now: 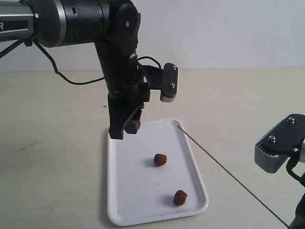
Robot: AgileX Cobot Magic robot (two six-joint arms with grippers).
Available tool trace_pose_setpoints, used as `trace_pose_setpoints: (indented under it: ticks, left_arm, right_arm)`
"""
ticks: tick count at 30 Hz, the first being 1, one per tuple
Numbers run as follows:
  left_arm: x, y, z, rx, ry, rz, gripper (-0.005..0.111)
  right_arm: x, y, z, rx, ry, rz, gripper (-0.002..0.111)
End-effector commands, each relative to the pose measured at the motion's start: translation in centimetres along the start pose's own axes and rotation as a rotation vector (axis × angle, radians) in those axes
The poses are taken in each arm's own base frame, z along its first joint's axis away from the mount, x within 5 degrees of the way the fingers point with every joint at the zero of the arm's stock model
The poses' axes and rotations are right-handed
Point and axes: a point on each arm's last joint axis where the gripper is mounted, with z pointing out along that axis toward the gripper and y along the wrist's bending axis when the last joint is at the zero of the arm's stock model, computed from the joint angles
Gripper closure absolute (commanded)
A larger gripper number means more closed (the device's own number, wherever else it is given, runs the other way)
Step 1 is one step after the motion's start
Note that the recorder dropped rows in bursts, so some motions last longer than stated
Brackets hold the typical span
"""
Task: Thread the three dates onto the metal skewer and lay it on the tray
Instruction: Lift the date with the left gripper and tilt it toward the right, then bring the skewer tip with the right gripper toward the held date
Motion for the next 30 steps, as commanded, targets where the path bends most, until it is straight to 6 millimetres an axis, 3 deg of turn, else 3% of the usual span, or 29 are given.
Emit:
trace_pose_setpoints:
  ticks: [1,5,17,30]
  left_arm:
    - [-0.8,-1.0,-0.6,0.075,-0.094,0.149,0.076]
    - [-1.2,-1.2,-0.9,0.079,-0.148,0.301,0.076]
    - [-1.1,-1.2,-1.2,0.056,-0.137,0.437,0.076]
    - [-0.8,-1.0,-1.3,0.045,-0.106,0.464,0.076]
  right_arm:
    - [0.2,0.4,0.0,-0.045,0.018,-0.03,0.108]
    - [-0.1,0.5,0.5,-0.077,0.053,-0.016,0.108]
    - [-1.7,0.6,2.5,-0.14,0.139,-0.007,0.108]
    - [-6.0,0.6,2.0,-0.172,0.123,0.007,0.108]
